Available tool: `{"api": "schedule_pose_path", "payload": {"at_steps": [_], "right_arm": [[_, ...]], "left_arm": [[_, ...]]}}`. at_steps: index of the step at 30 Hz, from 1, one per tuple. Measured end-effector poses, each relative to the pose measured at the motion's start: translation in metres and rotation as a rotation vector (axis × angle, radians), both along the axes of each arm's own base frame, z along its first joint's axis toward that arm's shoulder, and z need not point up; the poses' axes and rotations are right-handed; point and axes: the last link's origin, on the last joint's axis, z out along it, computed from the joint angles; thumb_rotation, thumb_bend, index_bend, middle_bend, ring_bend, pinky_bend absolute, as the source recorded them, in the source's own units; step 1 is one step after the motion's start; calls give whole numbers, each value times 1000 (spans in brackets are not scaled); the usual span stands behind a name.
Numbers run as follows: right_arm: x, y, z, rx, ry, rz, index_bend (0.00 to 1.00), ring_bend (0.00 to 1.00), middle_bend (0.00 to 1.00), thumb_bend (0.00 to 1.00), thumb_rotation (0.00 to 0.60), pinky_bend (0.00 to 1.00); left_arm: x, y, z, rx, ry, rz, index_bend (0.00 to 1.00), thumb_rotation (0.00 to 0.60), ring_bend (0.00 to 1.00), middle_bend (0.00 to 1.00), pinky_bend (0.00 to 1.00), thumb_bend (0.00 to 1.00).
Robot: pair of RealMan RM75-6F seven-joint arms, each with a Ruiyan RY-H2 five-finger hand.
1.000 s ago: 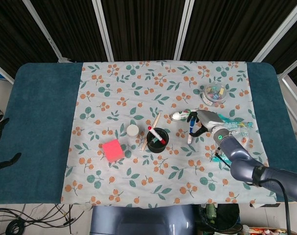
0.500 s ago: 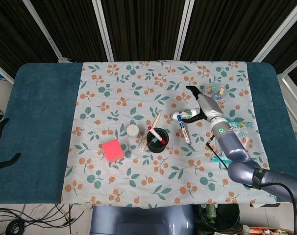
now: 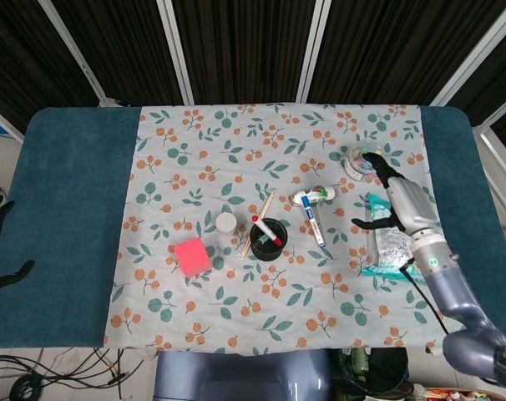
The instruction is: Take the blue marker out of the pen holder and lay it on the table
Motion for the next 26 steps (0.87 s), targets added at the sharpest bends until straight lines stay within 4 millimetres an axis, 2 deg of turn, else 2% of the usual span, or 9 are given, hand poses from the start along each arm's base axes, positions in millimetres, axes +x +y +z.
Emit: {"api": "schedule_pose_path", "payload": {"at_steps": [5, 9, 12, 15, 19, 26], "right_arm": [[-38, 48, 18, -91, 124, 1, 70, 141, 85, 0, 600, 193], [-64, 96, 29, -154, 194, -7, 70, 142, 85, 0, 600, 193], [-79, 131, 30, -171, 257, -17, 70, 141, 84, 0, 600, 193], [-88, 154, 28, -206, 300, -24, 69, 137, 84, 0, 600, 193], [-99, 173, 22, -272, 338, -32, 68, 110, 58, 0, 600, 189], [-118, 185, 13, -343, 457, -37, 63, 87, 29, 0, 600, 187]], "left_arm": [[-1, -1, 1, 2, 3, 1, 61, 600, 0, 4, 0, 167], [2, -2, 1, 0, -4, -7, 62, 600, 0, 4, 0, 167], [4, -3, 1, -1, -7, -13, 63, 600, 0, 4, 0, 167], [5, -4, 0, -3, -6, -14, 63, 600, 0, 4, 0, 167], [7, -5, -1, -12, -33, -7, 63, 600, 0, 2, 0, 166], [10, -7, 3, -29, -25, 5, 64, 600, 0, 2, 0, 166]]}}
